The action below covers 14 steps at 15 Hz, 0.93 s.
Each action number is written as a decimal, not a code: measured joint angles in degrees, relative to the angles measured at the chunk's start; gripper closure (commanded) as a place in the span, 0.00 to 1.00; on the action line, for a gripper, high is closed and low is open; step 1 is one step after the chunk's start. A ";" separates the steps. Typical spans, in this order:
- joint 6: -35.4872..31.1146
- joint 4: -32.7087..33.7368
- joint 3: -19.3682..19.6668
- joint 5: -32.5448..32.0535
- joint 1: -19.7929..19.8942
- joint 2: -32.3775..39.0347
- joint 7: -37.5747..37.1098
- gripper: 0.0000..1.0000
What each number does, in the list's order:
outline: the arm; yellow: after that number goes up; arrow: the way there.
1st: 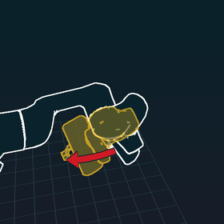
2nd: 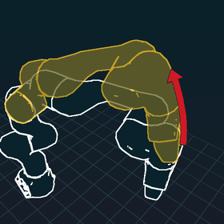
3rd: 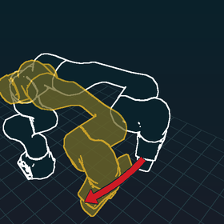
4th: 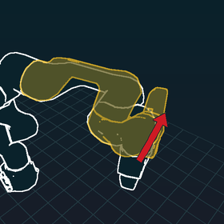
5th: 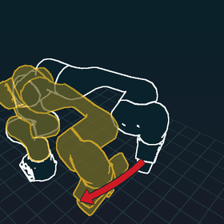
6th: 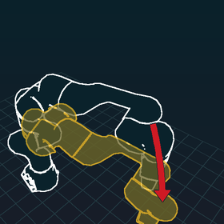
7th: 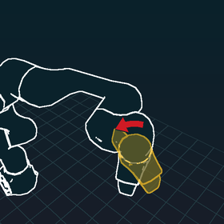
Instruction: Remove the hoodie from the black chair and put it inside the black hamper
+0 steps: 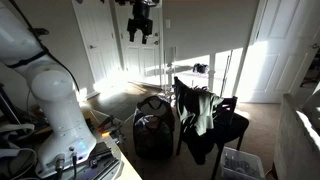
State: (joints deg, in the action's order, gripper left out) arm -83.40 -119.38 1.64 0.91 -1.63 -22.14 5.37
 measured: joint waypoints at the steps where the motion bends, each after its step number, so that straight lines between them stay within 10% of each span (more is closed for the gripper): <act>1: 0.00 0.00 0.00 0.00 0.00 0.00 0.00 0.00; 14: -9.57 7.40 3.41 3.10 5.33 24.46 -17.73 0.00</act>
State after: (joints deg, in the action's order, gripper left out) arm -92.97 -111.98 5.05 4.01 3.70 2.32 -12.36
